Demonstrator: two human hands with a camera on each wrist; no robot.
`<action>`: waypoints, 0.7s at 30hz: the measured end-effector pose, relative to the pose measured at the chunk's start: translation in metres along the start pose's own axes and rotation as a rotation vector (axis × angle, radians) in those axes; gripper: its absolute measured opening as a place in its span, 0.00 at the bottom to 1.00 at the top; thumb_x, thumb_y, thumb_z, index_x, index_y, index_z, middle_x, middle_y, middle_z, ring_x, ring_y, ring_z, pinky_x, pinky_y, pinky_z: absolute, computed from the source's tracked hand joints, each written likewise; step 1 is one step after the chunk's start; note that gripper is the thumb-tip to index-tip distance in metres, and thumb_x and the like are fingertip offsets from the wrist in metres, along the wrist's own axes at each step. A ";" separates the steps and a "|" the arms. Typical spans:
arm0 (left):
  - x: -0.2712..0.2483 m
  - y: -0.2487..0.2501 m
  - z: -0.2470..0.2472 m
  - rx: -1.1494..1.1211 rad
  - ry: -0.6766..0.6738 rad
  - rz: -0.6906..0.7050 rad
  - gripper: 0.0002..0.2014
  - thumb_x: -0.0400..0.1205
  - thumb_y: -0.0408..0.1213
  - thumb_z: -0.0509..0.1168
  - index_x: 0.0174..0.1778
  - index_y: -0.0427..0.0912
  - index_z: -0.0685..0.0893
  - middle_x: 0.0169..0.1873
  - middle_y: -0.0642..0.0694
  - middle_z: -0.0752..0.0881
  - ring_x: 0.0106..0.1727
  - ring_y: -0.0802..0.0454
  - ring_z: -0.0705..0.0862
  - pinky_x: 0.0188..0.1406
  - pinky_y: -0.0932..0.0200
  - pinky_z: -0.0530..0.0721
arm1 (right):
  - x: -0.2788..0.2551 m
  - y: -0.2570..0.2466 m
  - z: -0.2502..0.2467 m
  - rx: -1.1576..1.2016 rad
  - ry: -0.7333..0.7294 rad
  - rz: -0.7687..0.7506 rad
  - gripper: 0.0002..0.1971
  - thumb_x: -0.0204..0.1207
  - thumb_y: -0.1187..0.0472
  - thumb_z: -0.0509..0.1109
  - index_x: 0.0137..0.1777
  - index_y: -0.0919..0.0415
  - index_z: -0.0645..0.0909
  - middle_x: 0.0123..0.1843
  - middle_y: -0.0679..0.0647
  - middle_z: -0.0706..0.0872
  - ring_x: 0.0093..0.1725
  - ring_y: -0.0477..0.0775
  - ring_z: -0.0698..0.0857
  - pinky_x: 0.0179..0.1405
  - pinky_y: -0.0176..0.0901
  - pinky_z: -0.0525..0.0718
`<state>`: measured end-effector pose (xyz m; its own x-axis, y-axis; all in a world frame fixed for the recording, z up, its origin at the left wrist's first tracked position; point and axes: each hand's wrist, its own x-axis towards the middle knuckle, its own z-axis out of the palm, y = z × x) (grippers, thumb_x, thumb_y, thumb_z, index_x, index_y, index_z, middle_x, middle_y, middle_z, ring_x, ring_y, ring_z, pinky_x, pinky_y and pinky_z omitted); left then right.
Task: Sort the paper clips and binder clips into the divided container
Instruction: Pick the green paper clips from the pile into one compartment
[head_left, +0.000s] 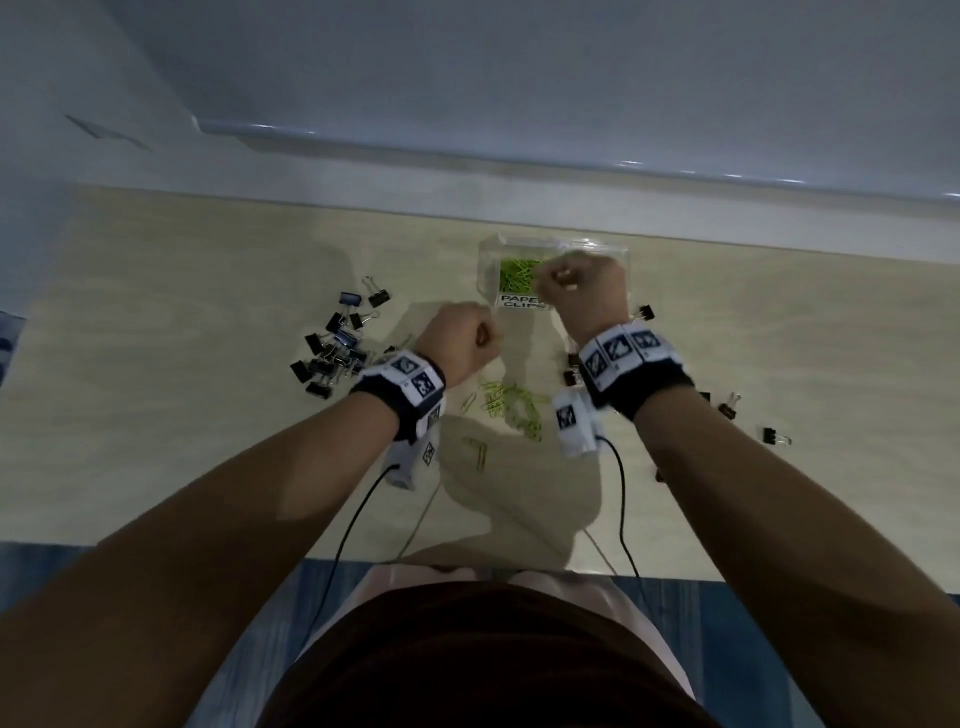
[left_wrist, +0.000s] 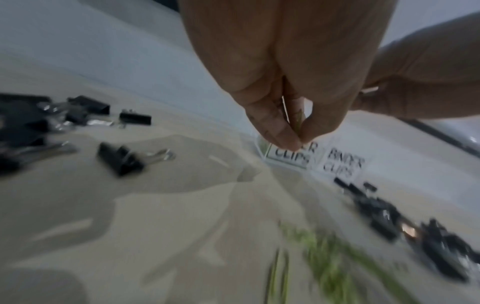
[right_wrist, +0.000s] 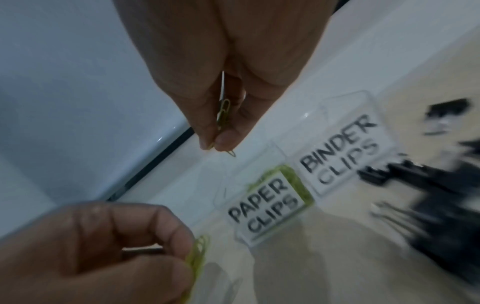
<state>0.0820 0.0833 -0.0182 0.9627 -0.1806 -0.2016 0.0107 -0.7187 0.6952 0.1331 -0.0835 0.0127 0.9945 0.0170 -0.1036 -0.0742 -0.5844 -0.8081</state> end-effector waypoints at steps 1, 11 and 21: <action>0.007 0.007 -0.007 -0.038 0.043 0.001 0.03 0.73 0.30 0.70 0.41 0.35 0.85 0.38 0.40 0.87 0.38 0.47 0.83 0.42 0.55 0.82 | 0.012 -0.005 0.001 -0.009 0.018 -0.006 0.02 0.71 0.62 0.74 0.40 0.57 0.88 0.38 0.51 0.90 0.37 0.47 0.88 0.38 0.41 0.89; 0.073 0.046 -0.022 0.127 0.095 0.069 0.06 0.77 0.30 0.65 0.45 0.33 0.86 0.45 0.38 0.86 0.47 0.43 0.83 0.50 0.51 0.82 | 0.002 0.020 -0.013 -0.177 0.011 -0.205 0.12 0.73 0.73 0.66 0.52 0.63 0.86 0.51 0.58 0.89 0.45 0.51 0.87 0.48 0.37 0.84; -0.043 -0.019 0.000 0.383 -0.481 0.218 0.48 0.66 0.52 0.76 0.80 0.48 0.59 0.68 0.46 0.66 0.67 0.50 0.65 0.69 0.55 0.69 | -0.108 0.083 0.009 -0.346 -0.368 -0.317 0.27 0.56 0.63 0.84 0.57 0.62 0.83 0.53 0.63 0.82 0.50 0.66 0.82 0.47 0.55 0.86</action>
<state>0.0408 0.1049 -0.0229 0.7024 -0.5656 -0.4320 -0.3536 -0.8041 0.4779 0.0188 -0.1268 -0.0479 0.8683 0.4780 -0.1325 0.3121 -0.7342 -0.6029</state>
